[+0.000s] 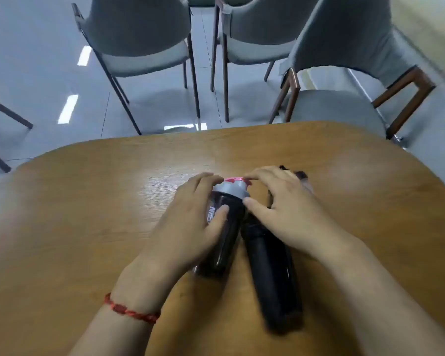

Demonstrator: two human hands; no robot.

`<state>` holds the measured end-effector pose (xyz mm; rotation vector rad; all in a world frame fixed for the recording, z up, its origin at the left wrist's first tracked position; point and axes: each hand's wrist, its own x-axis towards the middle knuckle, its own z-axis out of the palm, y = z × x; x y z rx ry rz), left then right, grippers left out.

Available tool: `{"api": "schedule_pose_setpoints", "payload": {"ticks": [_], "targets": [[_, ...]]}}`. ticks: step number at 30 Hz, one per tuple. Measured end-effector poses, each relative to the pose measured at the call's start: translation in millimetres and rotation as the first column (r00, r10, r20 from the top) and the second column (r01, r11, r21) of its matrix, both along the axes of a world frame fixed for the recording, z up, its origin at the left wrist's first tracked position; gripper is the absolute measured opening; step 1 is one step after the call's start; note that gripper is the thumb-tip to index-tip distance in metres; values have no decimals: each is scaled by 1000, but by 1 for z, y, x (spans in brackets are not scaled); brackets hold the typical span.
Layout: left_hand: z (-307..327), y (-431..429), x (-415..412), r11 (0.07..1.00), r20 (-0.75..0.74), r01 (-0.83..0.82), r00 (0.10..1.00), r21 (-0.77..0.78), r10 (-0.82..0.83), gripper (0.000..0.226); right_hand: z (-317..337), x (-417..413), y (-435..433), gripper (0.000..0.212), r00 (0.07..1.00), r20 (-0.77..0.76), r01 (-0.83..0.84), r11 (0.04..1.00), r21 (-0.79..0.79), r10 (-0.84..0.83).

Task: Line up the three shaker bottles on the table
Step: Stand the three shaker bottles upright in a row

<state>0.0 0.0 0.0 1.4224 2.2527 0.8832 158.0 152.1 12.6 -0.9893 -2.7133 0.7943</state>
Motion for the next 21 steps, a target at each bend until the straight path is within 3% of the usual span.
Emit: {"api": "schedule_pose_setpoints", "payload": {"ticks": [5, 8, 15, 21], "targets": [[-27, -36, 28, 992, -55, -13, 998, 125, 20, 44, -29, 34, -35, 48, 987, -158, 19, 997, 73, -7], [-38, -74, 59, 980, -196, -1, 980, 199, 40, 44, -40, 61, -66, 51, 975, -221, 27, 984, 176, 13], [-21, -147, 117, 979, -303, -51, 947, 200, 111, 34, -40, 116, -141, 55, 977, -213, 49, 971, 233, 2], [-13, -129, 104, 983, -320, -101, 936, 151, 146, 39, -34, 120, -141, 61, 983, -148, 145, 958, 246, -110]]}}
